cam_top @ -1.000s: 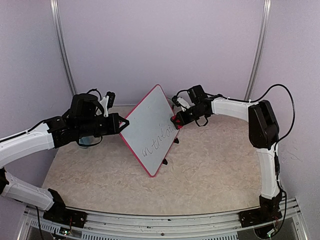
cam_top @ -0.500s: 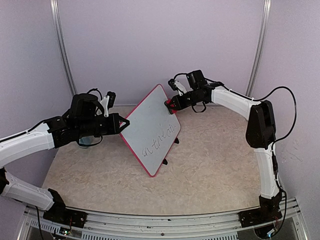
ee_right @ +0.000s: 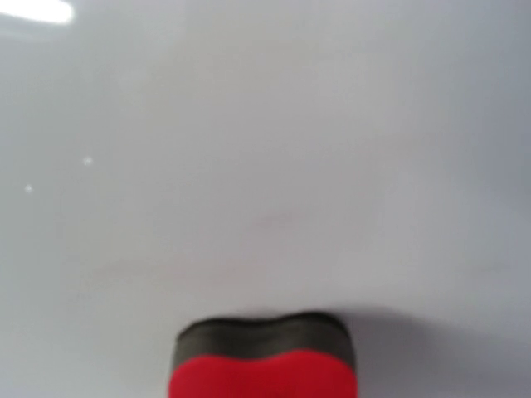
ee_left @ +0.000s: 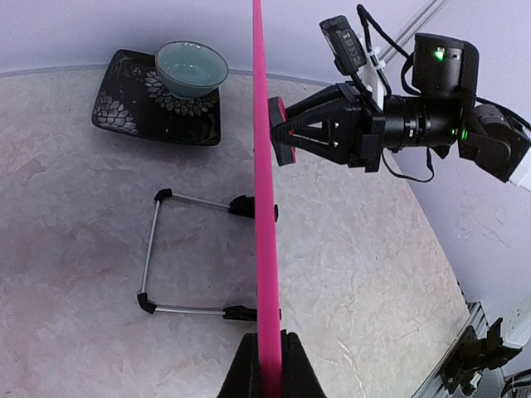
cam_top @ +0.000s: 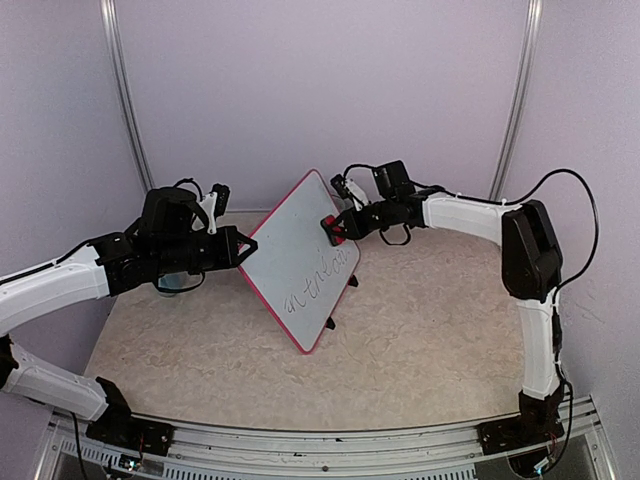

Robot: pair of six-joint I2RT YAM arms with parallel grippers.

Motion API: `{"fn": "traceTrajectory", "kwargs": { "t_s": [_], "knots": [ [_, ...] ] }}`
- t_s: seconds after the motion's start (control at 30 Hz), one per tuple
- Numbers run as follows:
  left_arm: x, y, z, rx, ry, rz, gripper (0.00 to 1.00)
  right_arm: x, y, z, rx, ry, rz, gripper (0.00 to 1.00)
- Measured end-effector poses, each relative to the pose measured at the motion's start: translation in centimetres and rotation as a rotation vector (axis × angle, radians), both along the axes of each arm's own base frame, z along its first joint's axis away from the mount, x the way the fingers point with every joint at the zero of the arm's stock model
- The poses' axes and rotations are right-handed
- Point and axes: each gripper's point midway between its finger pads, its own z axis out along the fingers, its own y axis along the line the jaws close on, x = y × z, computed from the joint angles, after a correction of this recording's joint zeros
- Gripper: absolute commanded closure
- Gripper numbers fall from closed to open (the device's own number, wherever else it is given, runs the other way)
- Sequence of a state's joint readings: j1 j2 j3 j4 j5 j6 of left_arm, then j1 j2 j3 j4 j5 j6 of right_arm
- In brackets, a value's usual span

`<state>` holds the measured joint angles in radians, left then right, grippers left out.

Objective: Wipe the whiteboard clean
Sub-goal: Erase the whiteboard at the center of the board.

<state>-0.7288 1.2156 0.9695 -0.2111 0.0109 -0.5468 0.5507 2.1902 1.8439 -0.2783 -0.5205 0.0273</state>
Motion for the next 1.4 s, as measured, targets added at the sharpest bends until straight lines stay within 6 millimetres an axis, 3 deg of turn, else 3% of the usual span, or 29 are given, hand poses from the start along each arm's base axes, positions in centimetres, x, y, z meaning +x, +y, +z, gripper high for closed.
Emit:
{"fn": "traceTrajectory", "kwargs": {
  "t_s": [0.2, 0.5, 0.77, 1.1, 1.27, 1.4],
  "knots": [
    [0.0, 0.1, -0.1, 0.004, 0.002, 0.004, 1.00, -3.5, 1.9, 0.3, 0.051, -0.030, 0.084, 0.99],
    [0.1, 0.2, -0.1, 0.008, 0.001, 0.011, 1.00, -3.8, 2.9, 1.4, 0.082, -0.046, 0.095, 0.98],
    [0.2, 0.3, -0.2, 0.006, 0.003, 0.021, 1.00, -2.9, 3.1, 1.7, 0.110, -0.078, 0.029, 0.98],
    [0.0, -0.1, 0.1, 0.003, -0.011, -0.011, 1.00, 1.2, 0.9, 3.6, 0.202, -0.153, -0.146, 0.97],
    [0.0, -0.1, 0.1, 0.004, -0.013, -0.013, 1.00, 1.2, 1.0, 3.9, 0.230, -0.165, -0.151, 0.97],
    [0.0, -0.1, 0.1, 0.002, -0.011, -0.009, 1.00, 0.5, 1.3, 2.8, 0.243, -0.169, -0.138, 0.97]
  ]
}}
